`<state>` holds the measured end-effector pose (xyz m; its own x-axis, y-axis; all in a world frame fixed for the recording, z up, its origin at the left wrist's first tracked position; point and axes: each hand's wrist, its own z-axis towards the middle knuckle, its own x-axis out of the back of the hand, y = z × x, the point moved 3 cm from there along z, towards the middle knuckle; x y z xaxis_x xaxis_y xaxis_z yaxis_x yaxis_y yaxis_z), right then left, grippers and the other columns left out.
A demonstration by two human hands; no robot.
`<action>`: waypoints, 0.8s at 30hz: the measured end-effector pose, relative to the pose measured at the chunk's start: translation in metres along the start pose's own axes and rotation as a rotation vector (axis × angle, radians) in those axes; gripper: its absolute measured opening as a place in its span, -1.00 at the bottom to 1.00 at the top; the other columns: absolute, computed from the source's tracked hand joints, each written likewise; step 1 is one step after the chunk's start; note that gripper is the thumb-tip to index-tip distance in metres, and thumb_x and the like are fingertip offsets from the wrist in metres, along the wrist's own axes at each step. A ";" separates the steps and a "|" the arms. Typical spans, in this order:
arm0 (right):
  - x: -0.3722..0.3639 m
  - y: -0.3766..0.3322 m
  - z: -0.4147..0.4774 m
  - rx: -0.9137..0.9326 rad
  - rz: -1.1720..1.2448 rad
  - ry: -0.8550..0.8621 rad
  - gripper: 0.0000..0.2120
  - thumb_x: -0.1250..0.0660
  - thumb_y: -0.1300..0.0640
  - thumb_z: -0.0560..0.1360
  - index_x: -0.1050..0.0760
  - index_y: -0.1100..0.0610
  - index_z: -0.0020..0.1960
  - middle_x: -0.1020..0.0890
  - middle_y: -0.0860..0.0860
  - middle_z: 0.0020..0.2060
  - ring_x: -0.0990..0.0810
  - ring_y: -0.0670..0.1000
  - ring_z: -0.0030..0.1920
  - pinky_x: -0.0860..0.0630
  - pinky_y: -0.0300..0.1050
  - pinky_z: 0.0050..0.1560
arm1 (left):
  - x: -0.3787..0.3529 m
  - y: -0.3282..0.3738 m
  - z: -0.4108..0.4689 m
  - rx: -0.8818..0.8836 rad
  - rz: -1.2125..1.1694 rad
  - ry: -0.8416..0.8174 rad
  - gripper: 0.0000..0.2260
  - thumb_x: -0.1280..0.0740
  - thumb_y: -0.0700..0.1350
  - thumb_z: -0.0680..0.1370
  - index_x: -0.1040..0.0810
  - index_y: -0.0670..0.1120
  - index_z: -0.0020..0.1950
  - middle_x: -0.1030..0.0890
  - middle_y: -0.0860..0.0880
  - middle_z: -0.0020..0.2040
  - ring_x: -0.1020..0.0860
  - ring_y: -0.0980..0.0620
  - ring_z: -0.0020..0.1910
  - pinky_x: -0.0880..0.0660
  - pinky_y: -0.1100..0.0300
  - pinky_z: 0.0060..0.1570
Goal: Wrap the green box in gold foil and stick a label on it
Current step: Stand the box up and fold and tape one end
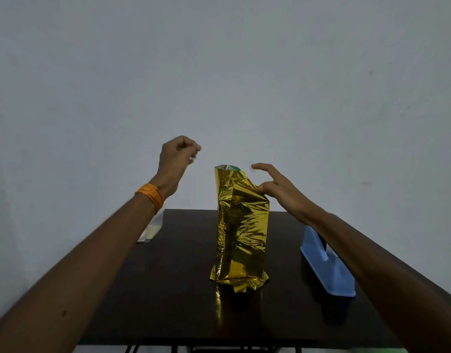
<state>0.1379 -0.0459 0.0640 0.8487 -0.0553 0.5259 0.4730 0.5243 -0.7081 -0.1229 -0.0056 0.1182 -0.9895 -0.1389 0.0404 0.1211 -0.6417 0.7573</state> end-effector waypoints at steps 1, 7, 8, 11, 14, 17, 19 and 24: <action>0.000 0.000 -0.001 -0.003 0.001 0.000 -0.59 -0.16 0.15 0.64 -0.31 -0.19 0.41 -0.62 0.00 0.13 -0.59 -0.01 0.15 -0.45 0.01 0.23 | 0.001 -0.007 -0.004 -0.020 0.081 -0.057 -0.73 -0.25 -0.42 0.49 -0.61 -0.07 -0.08 -0.63 -0.06 0.07 -0.56 0.00 0.08 -0.54 0.11 -0.01; -0.002 -0.002 0.000 -0.012 -0.017 -0.019 -0.59 -0.16 0.15 0.65 -0.29 -0.19 0.43 -0.66 0.08 0.05 -0.60 0.02 0.13 -0.45 -0.06 0.16 | -0.015 -0.021 -0.014 -0.228 0.463 -0.378 -0.49 -0.23 -0.49 0.44 -0.60 0.01 0.21 -0.44 0.00 0.36 -0.37 0.04 0.37 -0.43 0.07 0.21; -0.003 -0.002 0.000 -0.013 -0.014 -0.023 -0.59 -0.16 0.15 0.65 -0.28 -0.18 0.43 -0.67 0.08 0.03 -0.61 0.01 0.11 -0.45 -0.09 0.14 | -0.020 -0.015 -0.010 -0.271 0.501 -0.375 -0.59 -0.29 -0.45 0.46 -0.64 -0.01 0.11 -0.46 -0.03 0.35 -0.39 0.01 0.37 -0.44 0.03 0.25; -0.002 -0.002 -0.004 -0.010 -0.004 -0.014 -0.60 -0.16 0.15 0.65 -0.29 -0.18 0.43 -0.69 0.08 -0.01 -0.63 0.00 0.08 -0.46 -0.15 0.11 | -0.035 0.001 0.000 -0.321 0.576 -0.410 -0.84 -0.46 -0.27 0.48 -0.66 -0.01 -0.18 -0.56 -0.01 0.28 -0.47 0.01 0.28 -0.46 -0.06 0.28; -0.001 -0.001 -0.002 -0.016 -0.012 -0.001 -0.60 -0.19 0.13 0.63 -0.31 -0.21 0.41 -0.69 0.13 -0.04 -0.63 0.06 0.09 -0.44 -0.04 0.20 | -0.042 0.012 0.003 -0.272 0.423 -0.383 -0.88 -0.48 -0.21 0.48 -0.67 -0.01 -0.21 -0.63 0.05 0.17 -0.52 0.09 0.22 -0.47 0.08 0.18; -0.002 0.001 -0.002 -0.016 -0.023 0.011 -0.60 -0.19 0.08 0.61 -0.31 -0.27 0.37 -0.64 0.24 -0.02 -0.60 0.18 0.11 -0.43 0.09 0.27 | -0.033 0.012 0.003 -0.236 0.211 -0.148 -0.94 -0.42 -0.24 0.52 -0.65 -0.09 -0.07 -0.67 0.04 0.03 -0.60 0.14 0.07 -0.50 0.26 0.06; -0.003 0.002 -0.001 -0.022 -0.025 0.017 -0.60 -0.18 0.06 0.60 -0.32 -0.30 0.36 -0.63 0.25 0.03 -0.59 0.20 0.12 -0.43 0.13 0.28 | -0.023 0.000 -0.004 -0.160 0.149 -0.002 -0.91 -0.42 -0.26 0.51 -0.62 -0.10 -0.03 -0.66 0.04 -0.03 -0.61 0.13 -0.02 -0.52 0.26 -0.05; -0.003 0.002 -0.003 -0.027 -0.011 0.025 -0.60 -0.18 0.11 0.62 -0.32 -0.24 0.39 -0.67 0.16 -0.01 -0.62 0.08 0.10 -0.43 0.09 0.27 | -0.014 -0.047 -0.043 0.176 0.056 -0.048 -0.95 -0.43 -0.18 0.53 -0.65 -0.12 -0.02 -0.66 -0.04 -0.07 -0.61 -0.01 -0.06 -0.51 0.19 -0.16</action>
<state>0.1367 -0.0472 0.0598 0.8488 -0.0826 0.5222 0.4885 0.5000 -0.7151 -0.1108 -0.0058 0.0543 -0.9847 -0.1324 0.1137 0.1648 -0.4916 0.8551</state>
